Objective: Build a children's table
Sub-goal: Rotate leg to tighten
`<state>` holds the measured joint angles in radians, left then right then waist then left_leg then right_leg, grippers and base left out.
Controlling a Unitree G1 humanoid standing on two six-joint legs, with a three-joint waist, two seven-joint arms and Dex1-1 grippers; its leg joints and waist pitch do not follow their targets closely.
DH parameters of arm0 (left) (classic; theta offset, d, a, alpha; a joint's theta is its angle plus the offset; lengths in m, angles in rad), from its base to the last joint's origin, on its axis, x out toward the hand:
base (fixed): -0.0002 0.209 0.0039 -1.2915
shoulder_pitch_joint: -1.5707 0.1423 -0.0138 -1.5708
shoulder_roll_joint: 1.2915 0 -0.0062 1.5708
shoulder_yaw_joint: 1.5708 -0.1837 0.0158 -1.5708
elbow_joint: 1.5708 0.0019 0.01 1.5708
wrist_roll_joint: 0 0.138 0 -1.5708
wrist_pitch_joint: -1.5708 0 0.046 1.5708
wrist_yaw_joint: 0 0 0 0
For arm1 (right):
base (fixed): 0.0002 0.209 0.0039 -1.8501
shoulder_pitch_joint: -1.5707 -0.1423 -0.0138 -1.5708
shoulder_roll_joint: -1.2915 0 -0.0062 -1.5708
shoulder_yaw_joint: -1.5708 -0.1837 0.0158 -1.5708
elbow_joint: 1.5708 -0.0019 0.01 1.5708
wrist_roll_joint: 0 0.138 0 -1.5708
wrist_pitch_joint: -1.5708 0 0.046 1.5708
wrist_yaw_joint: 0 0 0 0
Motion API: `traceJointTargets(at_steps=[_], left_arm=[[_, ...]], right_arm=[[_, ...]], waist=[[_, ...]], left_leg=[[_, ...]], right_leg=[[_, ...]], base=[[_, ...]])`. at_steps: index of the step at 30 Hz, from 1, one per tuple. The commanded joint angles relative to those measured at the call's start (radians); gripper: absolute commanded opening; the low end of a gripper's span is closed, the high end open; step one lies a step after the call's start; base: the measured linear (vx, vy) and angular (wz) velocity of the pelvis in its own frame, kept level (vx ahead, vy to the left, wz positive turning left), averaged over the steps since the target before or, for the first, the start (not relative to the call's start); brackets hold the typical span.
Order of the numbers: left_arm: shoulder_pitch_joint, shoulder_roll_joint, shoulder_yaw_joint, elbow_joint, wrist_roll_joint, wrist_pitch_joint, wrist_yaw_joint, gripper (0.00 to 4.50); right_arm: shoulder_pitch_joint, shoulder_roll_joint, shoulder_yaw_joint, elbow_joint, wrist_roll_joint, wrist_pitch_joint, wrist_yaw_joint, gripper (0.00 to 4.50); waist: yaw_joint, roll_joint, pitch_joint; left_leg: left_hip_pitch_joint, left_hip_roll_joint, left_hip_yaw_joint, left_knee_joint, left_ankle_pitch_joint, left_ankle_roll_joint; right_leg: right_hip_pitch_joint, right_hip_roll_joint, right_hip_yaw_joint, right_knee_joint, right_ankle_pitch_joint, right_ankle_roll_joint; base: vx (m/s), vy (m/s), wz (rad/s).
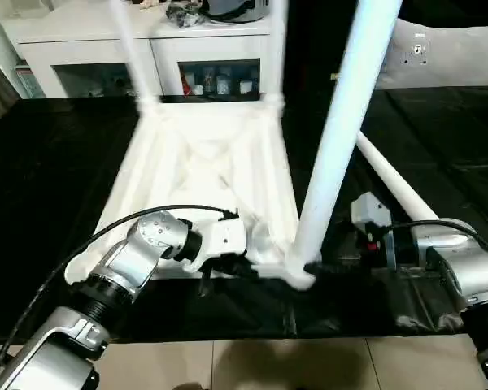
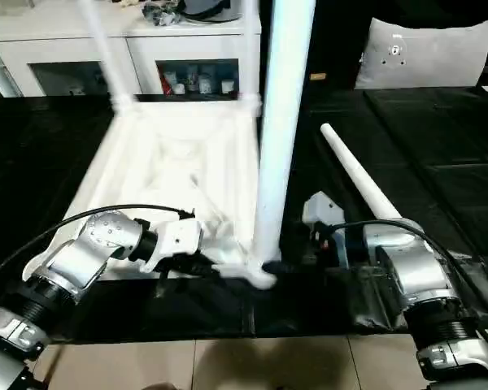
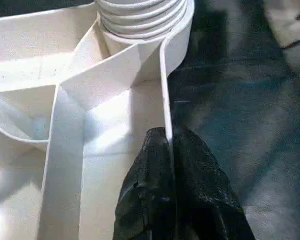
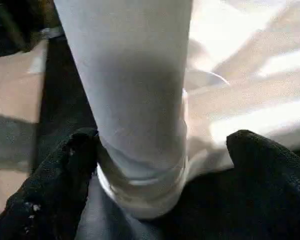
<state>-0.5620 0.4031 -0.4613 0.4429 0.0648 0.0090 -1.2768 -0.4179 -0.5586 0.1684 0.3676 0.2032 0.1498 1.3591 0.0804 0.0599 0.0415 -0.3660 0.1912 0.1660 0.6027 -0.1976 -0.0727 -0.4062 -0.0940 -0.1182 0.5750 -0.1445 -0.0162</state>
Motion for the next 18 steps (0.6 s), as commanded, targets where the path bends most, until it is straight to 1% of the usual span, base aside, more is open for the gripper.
traceJointTargets(at_steps=[1,4,5,7,8,9,10,12,14,16,17,18], left_arm=[[-0.015,0.001,-0.056,-0.002,0.018,-0.031,-0.055,0.00],[-0.017,0.000,-0.056,0.007,0.020,-0.044,-0.059,0.00],[-0.019,-0.001,-0.055,0.011,0.021,-0.048,-0.059,0.00],[-0.021,-0.003,-0.053,0.018,0.023,-0.054,-0.060,0.00],[-0.022,-0.006,-0.051,0.026,0.024,-0.058,-0.059,0.00],[-0.022,-0.006,-0.051,0.031,0.025,-0.061,-0.056,0.00],[-0.022,-0.007,-0.051,0.031,0.025,-0.061,-0.056,0.00],[-0.021,-0.006,-0.052,0.036,0.026,-0.063,-0.052,0.00],[-0.020,-0.003,-0.052,0.040,0.027,-0.065,-0.050,0.00],[-0.020,-0.002,-0.051,0.044,0.028,-0.067,-0.051,0.00],[-0.021,-0.002,-0.050,0.045,0.028,-0.068,-0.051,0.00],[-0.021,-0.002,-0.049,0.047,0.029,-0.070,-0.052,0.00]], right_arm=[[-0.004,-0.001,0.006,-0.015,0.013,-0.002,0.008,4.08],[-0.005,0.010,0.018,-0.008,0.010,-0.015,0.015,3.75],[-0.005,0.013,0.020,-0.006,0.009,-0.020,0.018,3.68],[-0.005,0.016,0.025,-0.004,0.008,-0.023,0.025,3.55],[-0.002,0.018,0.034,-0.010,0.007,-0.025,0.038,3.55],[0.001,0.017,0.039,-0.017,0.006,-0.023,0.045,3.32],[0.002,0.017,0.040,-0.018,0.006,-0.023,0.046,3.24],[0.006,0.014,0.045,-0.025,0.005,-0.020,0.055,3.21],[0.010,0.009,0.048,-0.033,0.007,-0.015,0.063,2.84],[0.010,0.008,0.049,-0.031,0.006,-0.015,0.064,2.83],[0.010,0.008,0.049,-0.029,0.005,-0.016,0.064,2.73],[0.009,0.009,0.051,-0.026,0.003,-0.017,0.063,2.67]], waist=[[-0.005,-0.020,-0.065],[-0.004,-0.022,-0.064],[-0.003,-0.022,-0.064],[-0.004,-0.022,-0.064],[-0.003,-0.022,-0.065],[-0.002,-0.022,-0.066],[-0.002,-0.022,-0.066],[0.001,-0.021,-0.068],[0.002,-0.022,-0.067],[0.002,-0.021,-0.067],[0.002,-0.022,-0.067],[0.002,-0.020,-0.067]], left_leg=[[0.002,0.039,-0.003,-0.068,-0.183,0.116],[0.004,0.037,-0.002,-0.069,-0.191,0.104],[0.004,0.036,-0.002,-0.069,-0.189,0.101],[0.004,0.036,-0.002,-0.068,-0.189,0.101],[0.004,0.036,-0.003,-0.069,-0.184,0.101],[0.004,0.036,-0.002,-0.068,-0.180,0.103],[0.003,0.036,-0.003,-0.068,-0.177,0.104],[0.003,0.038,-0.003,-0.067,-0.164,0.108],[0.002,0.038,-0.003,-0.067,-0.162,0.110],[0.004,0.039,-0.002,-0.068,-0.171,0.108],[0.003,0.038,-0.002,-0.067,-0.170,0.107],[0.003,0.037,-0.002,-0.067,-0.170,0.106]], right_leg=[[0.060,-0.056,0.049,-0.066,-0.356,-0.178],[0.059,-0.056,0.049,-0.070,-0.387,-0.167],[0.059,-0.056,0.048,-0.072,-0.402,-0.159],[0.059,-0.055,0.048,-0.073,-0.405,-0.155],[0.058,-0.055,0.048,-0.072,-0.400,-0.155],[0.058,-0.054,0.048,-0.072,-0.395,-0.156],[0.059,-0.054,0.048,-0.070,-0.388,-0.158],[0.059,-0.055,0.049,-0.067,-0.362,-0.166],[0.059,-0.054,0.049,-0.066,-0.351,-0.171],[0.059,-0.055,0.049,-0.066,-0.358,-0.172],[0.059,-0.055,0.049,-0.067,-0.359,-0.171],[0.059,-0.055,0.049,-0.067,-0.360,-0.170]], base=[[0.000,0.000,0.00],[0.000,0.000,0.00],[0.000,0.000,0.00],[0.000,0.000,0.00],[0.000,0.000,0.00],[0.000,0.000,0.00],[0.000,0.000,0.00],[0.000,0.000,0.00],[0.000,0.000,0.00],[0.000,0.000,0.00],[0.000,0.000,0.00],[0.000,0.000,0.00]])
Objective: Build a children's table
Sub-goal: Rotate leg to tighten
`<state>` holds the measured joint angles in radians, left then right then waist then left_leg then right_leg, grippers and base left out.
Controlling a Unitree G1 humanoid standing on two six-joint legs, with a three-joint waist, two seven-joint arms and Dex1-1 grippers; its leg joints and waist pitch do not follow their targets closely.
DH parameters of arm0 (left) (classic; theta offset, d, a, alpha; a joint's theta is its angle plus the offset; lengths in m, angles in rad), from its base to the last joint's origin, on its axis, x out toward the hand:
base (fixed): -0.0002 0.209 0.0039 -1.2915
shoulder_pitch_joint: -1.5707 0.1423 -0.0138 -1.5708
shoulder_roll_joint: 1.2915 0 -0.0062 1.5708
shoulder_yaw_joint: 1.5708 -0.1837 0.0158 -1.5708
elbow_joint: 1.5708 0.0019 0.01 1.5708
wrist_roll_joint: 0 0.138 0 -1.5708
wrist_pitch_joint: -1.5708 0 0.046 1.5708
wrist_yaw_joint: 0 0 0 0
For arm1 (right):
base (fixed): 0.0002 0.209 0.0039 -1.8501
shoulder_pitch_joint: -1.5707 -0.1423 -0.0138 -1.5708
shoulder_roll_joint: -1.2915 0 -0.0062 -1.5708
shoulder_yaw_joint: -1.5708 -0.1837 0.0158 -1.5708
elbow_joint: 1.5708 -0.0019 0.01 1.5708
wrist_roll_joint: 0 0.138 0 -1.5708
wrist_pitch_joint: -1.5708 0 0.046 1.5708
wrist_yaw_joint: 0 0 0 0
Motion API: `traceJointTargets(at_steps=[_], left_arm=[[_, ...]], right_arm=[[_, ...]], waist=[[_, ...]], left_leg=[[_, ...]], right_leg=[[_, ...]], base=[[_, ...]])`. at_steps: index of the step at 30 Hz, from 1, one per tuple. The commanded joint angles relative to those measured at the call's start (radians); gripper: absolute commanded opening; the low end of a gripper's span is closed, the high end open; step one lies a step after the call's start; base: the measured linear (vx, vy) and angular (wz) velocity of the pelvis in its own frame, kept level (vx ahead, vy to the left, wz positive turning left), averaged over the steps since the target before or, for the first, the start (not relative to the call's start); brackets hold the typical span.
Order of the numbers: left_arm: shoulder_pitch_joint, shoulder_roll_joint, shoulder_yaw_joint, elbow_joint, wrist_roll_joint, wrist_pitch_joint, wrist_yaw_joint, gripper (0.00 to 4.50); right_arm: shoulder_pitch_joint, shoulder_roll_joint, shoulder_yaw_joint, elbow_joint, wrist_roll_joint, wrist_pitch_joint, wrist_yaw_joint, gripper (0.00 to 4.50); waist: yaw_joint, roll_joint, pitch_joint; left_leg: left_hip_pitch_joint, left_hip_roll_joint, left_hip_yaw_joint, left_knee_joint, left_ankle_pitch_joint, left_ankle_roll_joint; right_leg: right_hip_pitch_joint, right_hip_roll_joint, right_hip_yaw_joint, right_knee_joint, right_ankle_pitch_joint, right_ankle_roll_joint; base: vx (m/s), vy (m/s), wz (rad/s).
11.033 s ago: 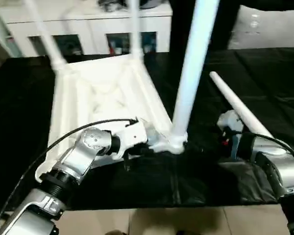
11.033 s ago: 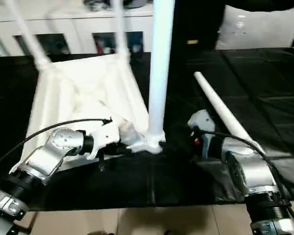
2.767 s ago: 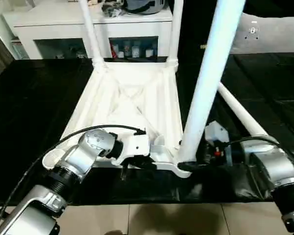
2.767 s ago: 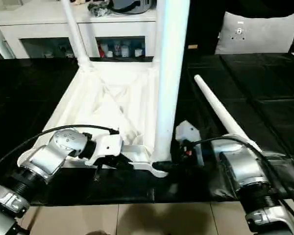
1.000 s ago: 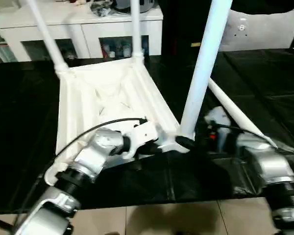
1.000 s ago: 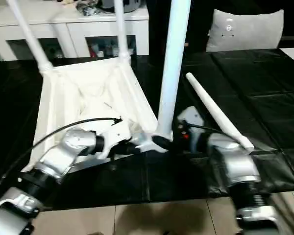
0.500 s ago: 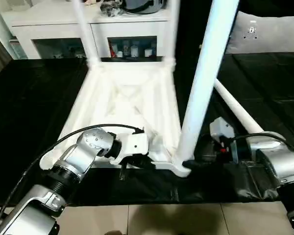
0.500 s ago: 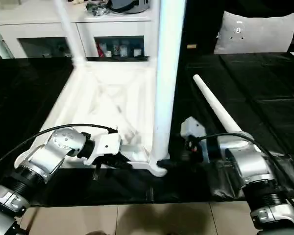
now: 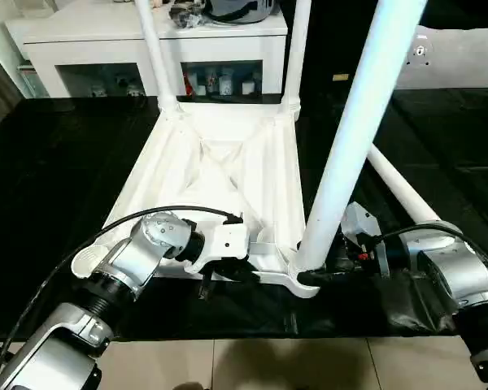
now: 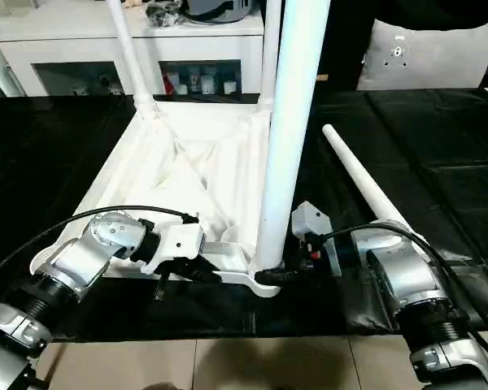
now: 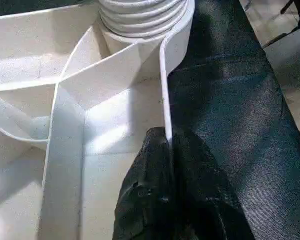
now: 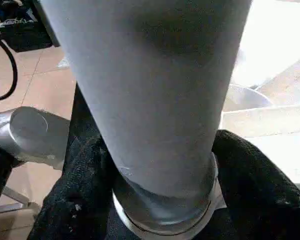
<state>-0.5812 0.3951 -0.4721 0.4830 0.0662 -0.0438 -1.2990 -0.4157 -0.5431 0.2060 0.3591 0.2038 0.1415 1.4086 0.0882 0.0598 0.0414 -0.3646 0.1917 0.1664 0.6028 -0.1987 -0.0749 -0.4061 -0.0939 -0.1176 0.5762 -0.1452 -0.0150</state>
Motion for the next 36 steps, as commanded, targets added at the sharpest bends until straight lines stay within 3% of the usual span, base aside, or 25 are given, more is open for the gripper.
traceJointTargets(at_steps=[1,7,11,13,14,16,17,19,20,22,23,25,27,29,30,31,35,36], left_arm=[[-0.002,0.006,-0.038,0.007,0.027,-0.017,-0.030,0.00],[0.011,-0.003,-0.020,-0.013,0.001,0.027,-0.032,0.00],[0.049,-0.032,0.030,-0.092,-0.049,0.168,0.034,0.00],[0.054,-0.040,0.038,-0.103,-0.052,0.190,0.053,0.00],[0.063,-0.084,0.072,-0.131,-0.066,0.266,0.138,0.00],[0.067,-0.129,0.103,-0.148,-0.070,0.325,0.221,0.00],[0.067,-0.156,0.115,-0.157,-0.070,0.352,0.263,0.00],[0.065,-0.203,0.134,-0.172,-0.070,0.397,0.332,0.00],[0.064,-0.244,0.150,-0.188,-0.065,0.438,0.389,0.00],[0.060,-0.265,0.154,-0.190,-0.060,0.448,0.417,0.00],[0.052,-0.297,0.160,-0.185,-0.054,0.460,0.462,0.00],[0.045,-0.326,0.159,-0.186,-0.049,0.467,0.493,0.00],[0.039,-0.333,0.157,-0.180,-0.041,0.462,0.506,0.00],[0.034,-0.320,0.152,-0.174,-0.024,0.457,0.513,0.00],[0.033,-0.314,0.150,-0.174,-0.018,0.456,0.515,0.00],[0.033,-0.314,0.150,-0.174,-0.018,0.456,0.515,0.00],[0.027,-0.267,0.146,-0.150,0.006,0.424,0.496,0.00],[0.020,-0.244,0.141,-0.119,0.023,0.362,0.489,0.00]], right_arm=[[0.007,-0.005,0.014,-0.017,0.001,-0.010,0.013,2.63],[0.014,0.026,0.010,-0.015,0.013,0.017,-0.017,2.61],[0.020,0.095,-0.016,-0.022,0.003,0.086,-0.172,2.61],[0.017,0.112,-0.022,-0.011,-0.009,0.094,-0.217,2.61],[-0.007,0.179,-0.055,0.040,-0.031,0.122,-0.372,2.61],[-0.024,0.237,-0.085,0.072,-0.036,0.143,-0.488,2.61],[-0.033,0.265,-0.100,0.084,-0.031,0.156,-0.536,2.60],[-0.047,0.307,-0.123,0.101,-0.026,0.175,-0.606,2.59],[-0.057,0.336,-0.134,0.110,-0.028,0.190,-0.662,2.59],[-0.064,0.349,-0.139,0.118,-0.033,0.195,-0.694,2.59],[-0.077,0.368,-0.148,0.135,-0.041,0.203,-0.749,2.59],[-0.090,0.389,-0.165,0.155,-0.056,0.195,-0.807,2.59],[-0.091,0.392,-0.164,0.158,-0.062,0.169,-0.804,2.59],[-0.083,0.386,-0.171,0.144,-0.057,0.163,-0.795,3.13],[-0.081,0.383,-0.176,0.141,-0.055,0.164,-0.798,3.13],[-0.081,0.383,-0.176,0.141,-0.055,0.164,-0.798,3.30],[-0.054,0.338,-0.187,0.101,-0.030,0.159,-0.728,3.67],[-0.034,0.303,-0.179,0.071,-0.018,0.143,-0.665,3.75]], waist=[[-0.005,-0.020,-0.067],[-0.006,-0.020,-0.067],[-0.014,-0.017,-0.063],[-0.029,-0.017,-0.056],[-0.043,-0.017,-0.051],[-0.070,-0.019,-0.043],[-0.097,-0.019,-0.047],[-0.114,-0.018,-0.048],[-0.133,-0.014,-0.052],[-0.141,-0.010,-0.054],[-0.148,-0.012,-0.057],[-0.152,-0.012,-0.057],[-0.154,-0.013,-0.060],[-0.149,-0.013,-0.065],[-0.146,-0.008,-0.066],[-0.144,-0.011,-0.067],[-0.118,-0.012,-0.070],[-0.110,-0.012,-0.072]], left_leg=[[0.002,0.037,-0.003,-0.068,-0.171,0.108],[0.001,0.036,-0.002,-0.068,-0.165,0.105],[0.000,0.034,-0.004,-0.071,-0.189,0.096],[0.002,0.032,-0.005,-0.075,-0.226,0.077],[0.009,0.026,-0.005,-0.073,-0.274,0.063],[0.010,0.017,-0.011,-0.069,-0.328,0.036],[0.009,0.010,-0.017,-0.062,-0.353,0.025],[0.005,0.010,-0.022,-0.061,-0.363,0.032],[-0.002,0.018,-0.028,-0.068,-0.364,0.045],[0.003,0.020,-0.031,-0.068,-0.373,0.054],[-0.003,0.020,-0.032,-0.069,-0.361,0.066],[-0.005,0.022,-0.030,-0.071,-0.345,0.080],[-0.011,0.021,-0.029,-0.071,-0.311,0.089],[-0.009,0.024,-0.025,-0.069,-0.272,0.104],[-0.013,0.024,-0.024,-0.069,-0.241,0.115],[-0.013,0.024,-0.022,-0.068,-0.226,0.121],[-0.012,0.024,-0.017,-0.063,-0.170,0.141],[-0.011,0.026,-0.016,-0.063,-0.159,0.144]], right_leg=[[0.059,-0.055,0.048,-0.069,-0.361,-0.171],[0.060,-0.055,0.048,-0.067,-0.360,-0.171],[0.062,-0.053,0.045,-0.073,-0.395,-0.162],[0.059,-0.051,0.041,-0.080,-0.456,-0.146],[0.054,-0.051,0.036,-0.091,-0.541,-0.120],[0.051,-0.049,0.018,-0.109,-0.652,-0.075],[0.055,-0.050,0.001,-0.123,-0.702,-0.025],[0.058,-0.051,-0.005,-0.128,-0.693,-0.015],[0.065,-0.051,-0.007,-0.127,-0.635,-0.029],[0.060,-0.051,-0.008,-0.128,-0.601,-0.048],[0.067,-0.055,-0.008,-0.124,-0.557,-0.066],[0.064,-0.056,-0.003,-0.121,-0.521,-0.089],[0.069,-0.059,0.002,-0.113,-0.484,-0.108],[0.068,-0.060,0.010,-0.106,-0.423,-0.130],[0.072,-0.060,0.012,-0.099,-0.383,-0.147],[0.072,-0.059,0.013,-0.099,-0.366,-0.152],[0.072,-0.058,0.017,-0.092,-0.332,-0.166],[0.072,-0.058,0.018,-0.089,-0.320,-0.166]], base=[[0.000,0.000,0.00],[0.000,0.000,0.00],[0.000,0.000,0.00],[0.000,0.000,0.00],[0.000,0.000,0.00],[0.000,0.000,0.00],[0.000,0.000,0.00],[0.000,0.000,0.00],[0.000,0.000,0.00],[0.000,0.000,0.00],[0.000,0.000,0.00],[0.000,0.000,0.00],[0.000,0.000,0.00],[0.000,0.000,0.00],[0.000,0.000,0.00],[0.000,0.000,0.00],[0.000,0.000,0.00],[0.000,0.000,0.00]])
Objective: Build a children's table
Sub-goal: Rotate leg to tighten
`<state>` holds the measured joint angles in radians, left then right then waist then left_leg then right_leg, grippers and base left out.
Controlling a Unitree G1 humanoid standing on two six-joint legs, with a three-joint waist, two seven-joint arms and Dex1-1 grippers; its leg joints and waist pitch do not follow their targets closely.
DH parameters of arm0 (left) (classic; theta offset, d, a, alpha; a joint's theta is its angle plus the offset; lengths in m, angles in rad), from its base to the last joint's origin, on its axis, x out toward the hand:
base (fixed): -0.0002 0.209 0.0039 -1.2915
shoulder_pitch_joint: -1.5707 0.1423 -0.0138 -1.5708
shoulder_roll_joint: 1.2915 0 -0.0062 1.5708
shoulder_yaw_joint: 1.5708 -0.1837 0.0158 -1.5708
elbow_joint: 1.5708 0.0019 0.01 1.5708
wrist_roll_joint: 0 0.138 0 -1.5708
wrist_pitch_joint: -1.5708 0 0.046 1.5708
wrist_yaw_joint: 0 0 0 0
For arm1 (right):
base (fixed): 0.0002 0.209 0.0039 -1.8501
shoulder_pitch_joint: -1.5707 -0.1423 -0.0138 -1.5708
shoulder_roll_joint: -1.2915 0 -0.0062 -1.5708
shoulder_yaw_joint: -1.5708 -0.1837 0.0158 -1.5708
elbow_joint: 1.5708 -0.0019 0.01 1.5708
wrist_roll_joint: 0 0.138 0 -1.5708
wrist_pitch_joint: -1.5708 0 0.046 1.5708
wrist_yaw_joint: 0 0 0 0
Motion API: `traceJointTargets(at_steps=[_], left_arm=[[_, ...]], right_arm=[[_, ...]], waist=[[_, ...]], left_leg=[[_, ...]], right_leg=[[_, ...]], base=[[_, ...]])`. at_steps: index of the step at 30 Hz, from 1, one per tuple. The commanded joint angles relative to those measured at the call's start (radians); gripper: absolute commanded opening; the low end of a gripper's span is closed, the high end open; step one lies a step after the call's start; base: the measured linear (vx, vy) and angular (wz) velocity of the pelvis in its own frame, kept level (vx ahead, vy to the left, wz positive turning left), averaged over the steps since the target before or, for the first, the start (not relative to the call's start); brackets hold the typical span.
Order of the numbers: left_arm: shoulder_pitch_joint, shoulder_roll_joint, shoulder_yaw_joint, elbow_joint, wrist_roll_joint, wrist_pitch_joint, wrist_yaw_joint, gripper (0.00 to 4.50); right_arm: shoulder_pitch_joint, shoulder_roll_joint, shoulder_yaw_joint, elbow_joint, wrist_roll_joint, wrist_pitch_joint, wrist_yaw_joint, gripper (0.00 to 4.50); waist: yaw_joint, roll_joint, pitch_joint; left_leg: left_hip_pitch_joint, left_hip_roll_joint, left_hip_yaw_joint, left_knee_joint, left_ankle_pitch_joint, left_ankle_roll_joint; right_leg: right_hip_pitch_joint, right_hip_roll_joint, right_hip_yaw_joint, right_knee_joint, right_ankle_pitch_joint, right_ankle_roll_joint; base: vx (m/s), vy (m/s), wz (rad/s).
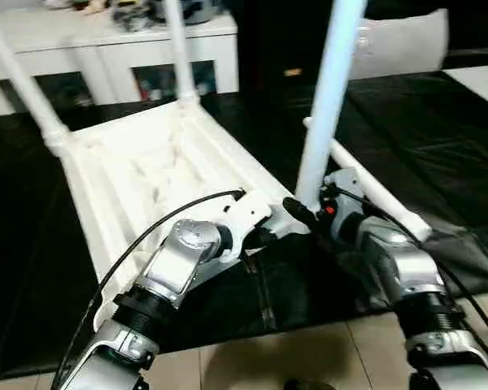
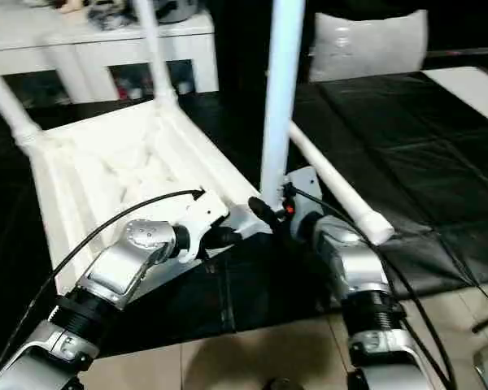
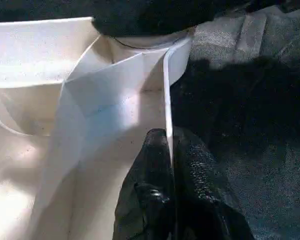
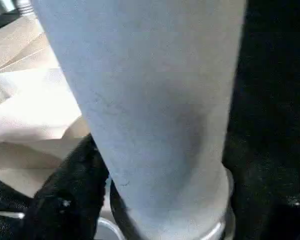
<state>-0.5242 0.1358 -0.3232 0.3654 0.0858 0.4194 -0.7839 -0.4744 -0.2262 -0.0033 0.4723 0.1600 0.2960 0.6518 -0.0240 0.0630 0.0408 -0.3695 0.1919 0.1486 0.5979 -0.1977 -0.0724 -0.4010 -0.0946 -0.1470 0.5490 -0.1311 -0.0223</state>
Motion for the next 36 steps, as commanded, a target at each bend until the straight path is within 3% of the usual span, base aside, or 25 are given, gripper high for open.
traceJointTargets(at_steps=[1,3,5,6,9,15,16,17,20,29,31,32,36], left_arm=[[-0.037,0.017,-0.009,0.001,0.005,-0.105,-0.027,0.00],[-0.040,0.032,-0.014,0.024,0.009,-0.142,-0.045,0.00],[-0.042,0.049,-0.025,0.040,0.011,-0.170,-0.072,0.00],[-0.043,0.068,-0.036,0.051,0.012,-0.190,-0.102,0.00],[-0.046,0.112,-0.060,0.048,0.006,-0.225,-0.184,0.00],[-0.052,0.177,-0.109,0.057,0.001,-0.317,-0.335,0.00],[-0.054,0.192,-0.122,0.060,0.006,-0.336,-0.363,0.00],[-0.061,0.207,-0.137,0.072,0.010,-0.364,-0.396,0.00],[-0.070,0.212,-0.146,0.087,0.011,-0.386,-0.422,0.00],[-0.090,0.215,-0.172,0.109,0.004,-0.439,-0.492,0.00],[-0.095,0.211,-0.175,0.117,0.002,-0.451,-0.508,0.00],[-0.097,0.210,-0.176,0.121,0.002,-0.454,-0.510,0.00],[-0.101,0.208,-0.177,0.131,0.005,-0.463,-0.511,0.00]], right_arm=[[0.026,-0.017,0.031,-0.044,0.027,-0.012,0.096,3.75],[0.037,-0.045,0.036,-0.055,0.028,-0.028,0.136,3.97],[0.046,-0.073,0.038,-0.060,0.028,-0.047,0.175,4.13],[0.052,-0.105,0.040,-0.063,0.028,-0.077,0.221,4.20],[0.060,-0.177,0.032,-0.072,0.041,-0.120,0.317,4.46],[0.074,-0.275,0.048,-0.099,0.061,-0.146,0.493,4.46],[0.078,-0.294,0.060,-0.109,0.062,-0.148,0.531,4.46],[0.081,-0.318,0.080,-0.114,0.062,-0.153,0.579,4.46],[0.082,-0.338,0.102,-0.114,0.064,-0.162,0.627,4.46],[0.073,-0.329,0.153,-0.106,0.029,-0.172,0.655,4.46],[0.068,-0.329,0.163,-0.098,0.034,-0.158,0.669,4.30],[0.066,-0.330,0.165,-0.097,0.036,-0.154,0.672,4.20],[0.065,-0.334,0.169,-0.097,0.050,-0.134,0.692,3.93]], waist=[[0.010,-0.015,-0.071],[0.024,-0.018,-0.073],[0.031,-0.017,-0.068],[0.039,-0.011,-0.068],[0.047,-0.012,-0.067],[0.064,-0.008,-0.068],[0.067,-0.009,-0.069],[0.074,-0.016,-0.070],[0.084,-0.012,-0.070],[0.094,-0.019,-0.070],[0.095,-0.018,-0.070],[0.095,-0.013,-0.070],[0.094,-0.016,-0.070]], left_leg=[[-0.007,0.024,0.001,-0.057,-0.153,0.145],[-0.010,0.025,0.001,-0.057,-0.124,0.152],[-0.004,0.027,0.004,-0.058,-0.147,0.143],[0.000,0.026,0.005,-0.059,-0.168,0.135],[0.001,0.033,0.002,-0.063,-0.192,0.125],[0.005,0.035,0.003,-0.062,-0.188,0.126],[0.005,0.035,0.004,-0.061,-0.189,0.130],[0.003,0.038,0.005,-0.061,-0.175,0.138],[0.005,0.039,0.006,-0.061,-0.171,0.137],[0.005,0.038,0.007,-0.062,-0.171,0.118],[0.005,0.038,0.007,-0.061,-0.168,0.120],[0.005,0.038,0.007,-0.061,-0.170,0.120],[0.003,0.036,0.008,-0.061,-0.168,0.120]], right_leg=[[0.068,-0.056,0.046,-0.063,-0.332,-0.153],[0.071,-0.056,0.047,-0.056,-0.303,-0.154],[0.065,-0.056,0.049,-0.061,-0.349,-0.147],[0.063,-0.056,0.047,-0.066,-0.381,-0.136],[0.063,-0.055,0.049,-0.063,-0.375,-0.137],[0.062,-0.054,0.053,-0.055,-0.331,-0.164],[0.062,-0.054,0.053,-0.055,-0.327,-0.165],[0.063,-0.054,0.056,-0.048,-0.299,-0.172],[0.061,-0.056,0.056,-0.048,-0.310,-0.174],[0.062,-0.059,0.058,-0.051,-0.357,-0.159],[0.061,-0.057,0.058,-0.051,-0.355,-0.158],[0.061,-0.056,0.058,-0.052,-0.348,-0.158],[0.062,-0.055,0.058,-0.052,-0.360,-0.152]], base=[[0.000,0.000,0.00],[0.000,0.000,0.00],[0.000,0.000,0.00],[0.000,0.000,0.00],[0.000,0.000,0.00],[0.000,0.000,0.00],[0.000,0.000,0.00],[0.000,0.000,0.00],[0.000,0.000,0.00],[0.000,0.000,0.00],[0.000,0.000,0.00],[0.000,0.000,0.00],[0.000,0.000,0.00]])
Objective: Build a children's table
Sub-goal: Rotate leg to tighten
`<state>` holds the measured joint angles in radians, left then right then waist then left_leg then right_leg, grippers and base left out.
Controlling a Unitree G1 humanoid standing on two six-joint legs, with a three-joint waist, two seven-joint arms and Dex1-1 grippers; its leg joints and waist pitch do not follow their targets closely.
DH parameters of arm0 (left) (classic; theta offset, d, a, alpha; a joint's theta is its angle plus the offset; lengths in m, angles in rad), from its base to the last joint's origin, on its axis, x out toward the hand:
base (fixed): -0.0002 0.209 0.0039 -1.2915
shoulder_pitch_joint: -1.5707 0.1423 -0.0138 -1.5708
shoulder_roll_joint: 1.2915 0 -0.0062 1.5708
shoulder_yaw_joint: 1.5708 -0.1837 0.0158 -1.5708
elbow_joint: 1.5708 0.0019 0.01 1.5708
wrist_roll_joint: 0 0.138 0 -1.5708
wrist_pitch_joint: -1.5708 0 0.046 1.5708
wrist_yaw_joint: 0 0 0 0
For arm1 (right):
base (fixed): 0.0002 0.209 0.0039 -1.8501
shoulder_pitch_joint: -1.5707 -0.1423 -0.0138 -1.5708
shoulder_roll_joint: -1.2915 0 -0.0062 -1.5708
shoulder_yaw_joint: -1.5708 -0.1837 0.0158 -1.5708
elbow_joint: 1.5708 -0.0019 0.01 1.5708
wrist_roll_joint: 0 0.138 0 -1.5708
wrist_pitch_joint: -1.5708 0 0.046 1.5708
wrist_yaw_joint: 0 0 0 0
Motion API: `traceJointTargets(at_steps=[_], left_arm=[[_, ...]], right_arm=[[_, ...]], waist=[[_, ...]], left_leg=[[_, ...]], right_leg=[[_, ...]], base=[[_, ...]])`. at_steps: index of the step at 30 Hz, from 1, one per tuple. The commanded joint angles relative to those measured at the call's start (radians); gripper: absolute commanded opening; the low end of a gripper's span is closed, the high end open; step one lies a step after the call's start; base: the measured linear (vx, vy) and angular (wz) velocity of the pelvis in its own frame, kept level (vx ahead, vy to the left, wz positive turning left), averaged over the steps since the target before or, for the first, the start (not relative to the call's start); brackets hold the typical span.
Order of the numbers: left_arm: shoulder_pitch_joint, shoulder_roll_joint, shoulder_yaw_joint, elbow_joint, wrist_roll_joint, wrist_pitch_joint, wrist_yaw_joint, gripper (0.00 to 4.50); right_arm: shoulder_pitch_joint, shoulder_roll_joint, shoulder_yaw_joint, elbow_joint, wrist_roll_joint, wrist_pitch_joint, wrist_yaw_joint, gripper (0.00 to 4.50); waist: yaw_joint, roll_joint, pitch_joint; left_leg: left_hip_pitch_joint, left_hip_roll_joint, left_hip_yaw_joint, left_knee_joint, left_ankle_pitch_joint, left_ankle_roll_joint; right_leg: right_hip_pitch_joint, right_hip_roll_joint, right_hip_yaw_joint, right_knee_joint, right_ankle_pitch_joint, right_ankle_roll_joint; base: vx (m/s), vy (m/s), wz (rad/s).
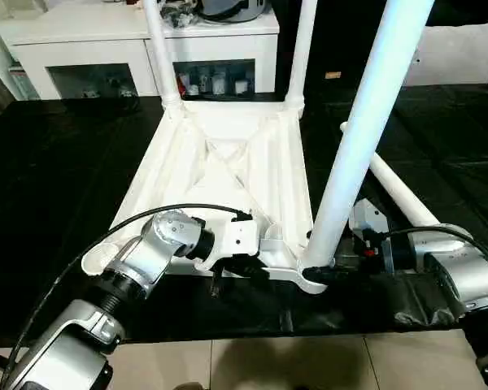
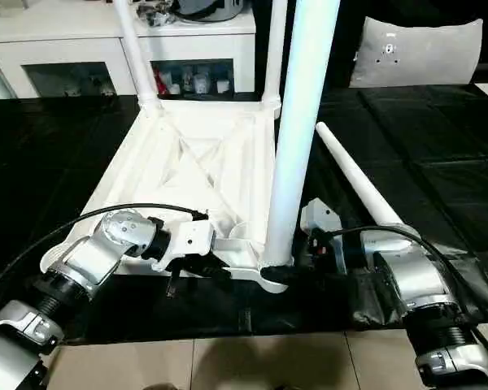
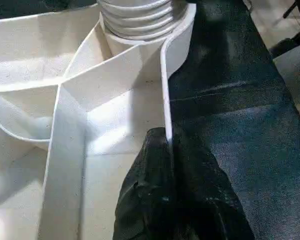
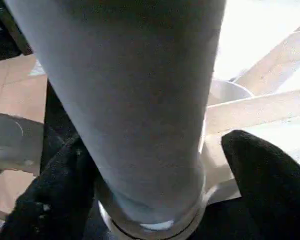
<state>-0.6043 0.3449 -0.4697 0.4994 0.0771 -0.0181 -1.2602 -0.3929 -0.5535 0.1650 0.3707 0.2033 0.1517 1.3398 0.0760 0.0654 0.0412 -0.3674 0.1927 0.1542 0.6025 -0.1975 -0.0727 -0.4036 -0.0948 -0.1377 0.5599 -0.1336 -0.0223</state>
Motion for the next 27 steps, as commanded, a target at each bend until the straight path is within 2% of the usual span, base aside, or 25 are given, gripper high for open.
traceJointTargets(at_steps=[1,2,6,7,12,13,14,16,17,19,22,23,24,25,26,27], left_arm=[[-0.022,-0.003,-0.026,0.001,0.014,-0.026,-0.028,0.00],[-0.021,-0.004,-0.025,0.002,0.014,-0.026,-0.026,0.00],[-0.015,-0.004,-0.023,0.004,0.012,-0.028,-0.024,0.00],[-0.009,-0.003,-0.022,0.001,0.009,-0.026,-0.025,0.00],[0.014,-0.003,-0.006,-0.025,-0.013,0.010,-0.024,0.00],[0.014,-0.003,-0.006,-0.025,-0.013,0.010,-0.024,0.00],[0.028,-0.009,0.012,-0.042,-0.028,0.040,-0.006,0.00],[0.040,-0.016,0.027,-0.060,-0.041,0.068,0.014,0.00],[0.041,-0.016,0.028,-0.061,-0.042,0.070,0.016,0.00],[0.051,-0.029,0.041,-0.088,-0.043,0.119,0.057,0.00],[0.051,-0.074,0.070,-0.114,-0.042,0.219,0.151,0.00],[0.048,-0.098,0.081,-0.119,-0.046,0.249,0.184,0.00],[0.043,-0.136,0.100,-0.127,-0.048,0.300,0.239,0.00],[0.039,-0.156,0.109,-0.128,-0.048,0.326,0.268,0.00],[0.035,-0.179,0.118,-0.129,-0.046,0.349,0.300,0.00],[0.032,-0.197,0.124,-0.128,-0.044,0.364,0.325,0.00]], right_arm=[[-0.013,-0.011,0.001,-0.001,0.010,0.017,0.016,3.93],[-0.010,-0.012,0.002,-0.007,0.013,0.021,0.022,3.70],[-0.003,-0.015,0.006,-0.016,0.018,0.026,0.028,3.47],[0.001,-0.012,0.007,-0.021,0.023,0.030,0.028,3.23],[0.023,0.012,0.001,-0.048,0.044,0.058,0.019,2.97],[0.023,0.012,0.001,-0.048,0.044,0.058,0.019,2.79],[0.037,0.036,-0.010,-0.072,0.058,0.101,-0.017,2.79],[0.043,0.057,-0.014,-0.083,0.052,0.129,-0.073,2.69],[0.043,0.058,-0.014,-0.084,0.051,0.130,-0.078,2.67],[0.039,0.092,-0.015,-0.070,0.018,0.138,-0.176,2.65],[0.017,0.174,-0.044,-0.037,-0.004,0.153,-0.339,2.64],[0.000,0.208,-0.064,-0.015,-0.008,0.167,-0.411,2.64],[-0.028,0.259,-0.098,0.020,-0.010,0.196,-0.517,2.64],[-0.042,0.282,-0.115,0.038,-0.010,0.208,-0.563,2.64],[-0.057,0.306,-0.129,0.057,-0.014,0.220,-0.618,2.63],[-0.069,0.324,-0.139,0.075,-0.019,0.225,-0.662,2.63]], waist=[[-0.008,-0.026,-0.071],[-0.006,-0.023,-0.071],[-0.005,-0.023,-0.071],[-0.004,-0.020,-0.071],[-0.005,-0.022,-0.071],[-0.005,-0.022,-0.071],[-0.005,-0.021,-0.071],[-0.007,-0.019,-0.070],[-0.014,-0.020,-0.067],[-0.021,-0.016,-0.065],[-0.046,-0.018,-0.056],[-0.068,-0.020,-0.050],[-0.078,-0.022,-0.050],[-0.100,-0.017,-0.050],[-0.110,-0.013,-0.051],[-0.129,-0.008,-0.053]], left_leg=[[0.001,0.035,0.003,-0.065,-0.166,0.121],[0.001,0.035,0.003,-0.065,-0.159,0.122],[0.002,0.036,0.004,-0.064,-0.155,0.127],[0.002,0.036,0.004,-0.064,-0.156,0.126],[0.002,0.035,0.004,-0.065,-0.157,0.124],[0.001,0.035,0.004,-0.065,-0.159,0.123],[0.002,0.035,0.004,-0.065,-0.157,0.122],[0.001,0.036,0.004,-0.066,-0.152,0.118],[0.001,0.033,0.003,-0.068,-0.168,0.110],[0.001,0.031,0.002,-0.069,-0.190,0.100],[0.007,0.021,0.001,-0.068,-0.254,0.066],[0.007,0.014,-0.003,-0.065,-0.299,0.051],[0.009,0.011,-0.004,-0.062,-0.316,0.046],[0.009,0.008,-0.009,-0.057,-0.341,0.038],[0.009,0.009,-0.012,-0.056,-0.353,0.038],[-0.003,0.017,-0.023,-0.061,-0.375,0.041]], right_leg=[[0.065,-0.054,0.049,-0.063,-0.358,-0.150],[0.064,-0.055,0.049,-0.061,-0.359,-0.152],[0.064,-0.054,0.050,-0.062,-0.360,-0.151],[0.063,-0.055,0.050,-0.062,-0.362,-0.151],[0.064,-0.054,0.050,-0.063,-0.362,-0.149],[0.064,-0.054,0.049,-0.063,-0.365,-0.149],[0.065,-0.054,0.050,-0.063,-0.366,-0.147],[0.065,-0.054,0.050,-0.063,-0.365,-0.147],[0.064,-0.052,0.047,-0.067,-0.388,-0.142],[0.064,-0.052,0.046,-0.070,-0.420,-0.130],[0.057,-0.050,0.034,-0.091,-0.552,-0.086],[0.056,-0.047,0.020,-0.104,-0.628,-0.049],[0.054,-0.045,0.015,-0.110,-0.649,-0.036],[0.055,-0.046,0.003,-0.116,-0.673,-0.020],[0.057,-0.049,-0.001,-0.120,-0.671,-0.015],[0.070,-0.052,-0.012,-0.117,-0.634,-0.013]], base=[[0.000,0.000,0.00],[0.000,0.000,0.00],[0.000,0.000,0.00],[0.000,0.000,0.00],[0.000,0.000,0.00],[0.000,0.000,0.00],[0.000,0.000,0.00],[0.000,0.000,0.00],[0.000,0.000,0.00],[0.000,0.000,0.00],[0.000,0.000,0.00],[0.000,0.000,0.00],[0.000,0.000,0.00],[0.000,0.000,0.00],[0.000,0.000,0.00],[0.000,0.000,0.00]])
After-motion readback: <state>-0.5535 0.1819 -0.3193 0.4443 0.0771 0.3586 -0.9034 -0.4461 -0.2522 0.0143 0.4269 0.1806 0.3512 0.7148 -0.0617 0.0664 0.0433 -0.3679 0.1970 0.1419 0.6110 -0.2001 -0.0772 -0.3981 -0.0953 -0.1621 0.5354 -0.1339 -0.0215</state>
